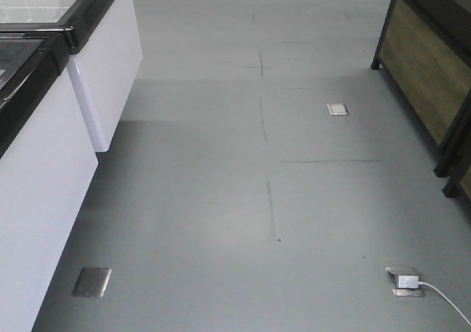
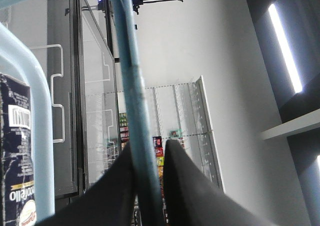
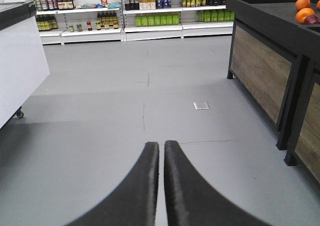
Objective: Left arm holds basket, right arm returns cookies
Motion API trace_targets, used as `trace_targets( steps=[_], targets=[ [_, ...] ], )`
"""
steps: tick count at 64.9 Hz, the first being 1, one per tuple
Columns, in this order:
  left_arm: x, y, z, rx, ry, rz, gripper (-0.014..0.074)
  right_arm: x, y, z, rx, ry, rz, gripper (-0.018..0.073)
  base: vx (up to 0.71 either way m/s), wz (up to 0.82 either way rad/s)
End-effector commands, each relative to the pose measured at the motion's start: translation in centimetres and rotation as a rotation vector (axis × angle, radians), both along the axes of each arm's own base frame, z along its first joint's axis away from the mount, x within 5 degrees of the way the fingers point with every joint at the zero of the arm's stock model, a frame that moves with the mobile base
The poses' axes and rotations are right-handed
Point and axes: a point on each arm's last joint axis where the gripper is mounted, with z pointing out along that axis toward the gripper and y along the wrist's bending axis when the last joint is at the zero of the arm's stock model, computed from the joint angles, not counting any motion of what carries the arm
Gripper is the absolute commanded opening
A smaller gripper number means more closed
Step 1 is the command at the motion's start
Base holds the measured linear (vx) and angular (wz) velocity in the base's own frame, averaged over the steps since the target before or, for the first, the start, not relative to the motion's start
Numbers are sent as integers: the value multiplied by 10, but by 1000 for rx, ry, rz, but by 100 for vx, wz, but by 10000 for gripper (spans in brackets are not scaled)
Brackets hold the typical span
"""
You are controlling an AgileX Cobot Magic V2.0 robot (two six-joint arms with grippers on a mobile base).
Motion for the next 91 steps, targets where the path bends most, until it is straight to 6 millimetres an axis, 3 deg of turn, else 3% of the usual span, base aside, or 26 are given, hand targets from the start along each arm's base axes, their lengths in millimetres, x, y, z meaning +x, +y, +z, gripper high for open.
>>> trace_targets(
  steps=[1,7,51,91],
  targets=[
    [-2,-3,23,88,-101,2,32,0,0,1,-17,-65,-3,-6,0,0],
    [-2,-3,23,88,-101,2,-9,0,0,1,-17,-65,-3,-6,0,0],
    [-5,-4,37,141,-259,12,-4,0,0,1,-17,-65,-3,-6,0,0],
    [5,-26,48,121,-417,-209,-4,0,0,1,-17,-65,-3,-6,0,0]
  ],
)
